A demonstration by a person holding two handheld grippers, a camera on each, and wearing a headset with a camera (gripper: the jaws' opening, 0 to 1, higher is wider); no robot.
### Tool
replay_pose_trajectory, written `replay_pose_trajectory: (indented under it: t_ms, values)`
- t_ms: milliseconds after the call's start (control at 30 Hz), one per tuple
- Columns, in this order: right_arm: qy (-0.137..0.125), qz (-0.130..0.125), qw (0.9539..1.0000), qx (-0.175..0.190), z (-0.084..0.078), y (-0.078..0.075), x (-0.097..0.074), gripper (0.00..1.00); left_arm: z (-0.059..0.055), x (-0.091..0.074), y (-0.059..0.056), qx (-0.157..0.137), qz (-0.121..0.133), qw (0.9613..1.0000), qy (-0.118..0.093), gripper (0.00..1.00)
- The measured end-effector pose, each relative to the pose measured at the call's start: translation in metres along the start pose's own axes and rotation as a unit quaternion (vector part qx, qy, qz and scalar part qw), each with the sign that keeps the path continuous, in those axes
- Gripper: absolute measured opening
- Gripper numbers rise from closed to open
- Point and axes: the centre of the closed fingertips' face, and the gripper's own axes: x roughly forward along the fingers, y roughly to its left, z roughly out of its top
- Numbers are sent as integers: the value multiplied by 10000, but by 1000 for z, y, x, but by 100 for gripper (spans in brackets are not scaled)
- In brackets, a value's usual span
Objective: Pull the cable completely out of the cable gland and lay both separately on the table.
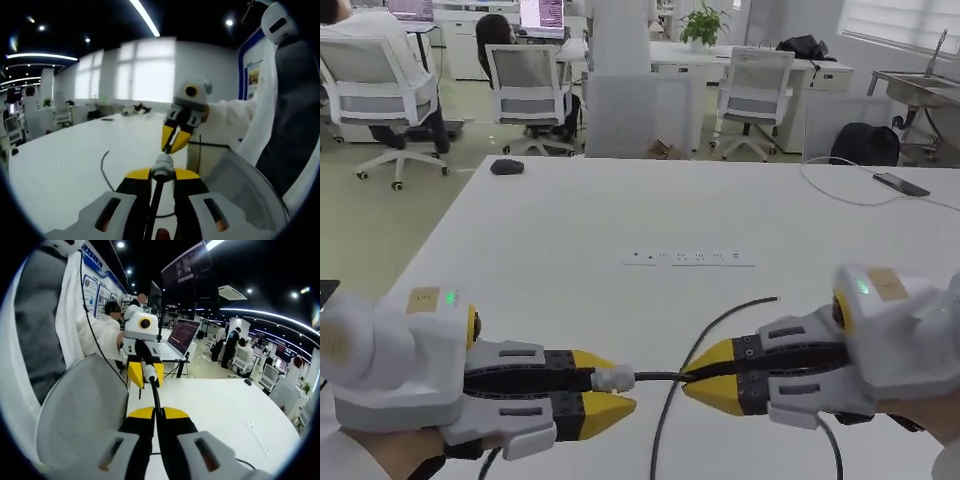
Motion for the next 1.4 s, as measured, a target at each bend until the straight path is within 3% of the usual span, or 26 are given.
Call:
replay_pose_trajectory:
  t_ms: [500, 900, 1033, 1167, 1400]
  values:
    - [95, -316, 9987, 397, -27, -1, -22, 4, -3, -14, 7, -108, 194, 9997, -50, 17]
    - [245, -370, 9981, 421, -32, -2, -21, 5, -1, -10, 6, -77, 159, 9998, -56, 17]
    - [338, -448, 9975, 433, -33, -7, -18, 13, -1, -8, 2, -53, 77, 9999, -58, 17]
    - [392, -491, 9974, 343, -29, -9, -13, 23, 1, -5, 2, -26, 51, 10000, -78, 17]
    - [257, -394, 9989, 63, -3, -7, 0, 25, 3, 4, 1, 17, -23, 10000, -88, 16]
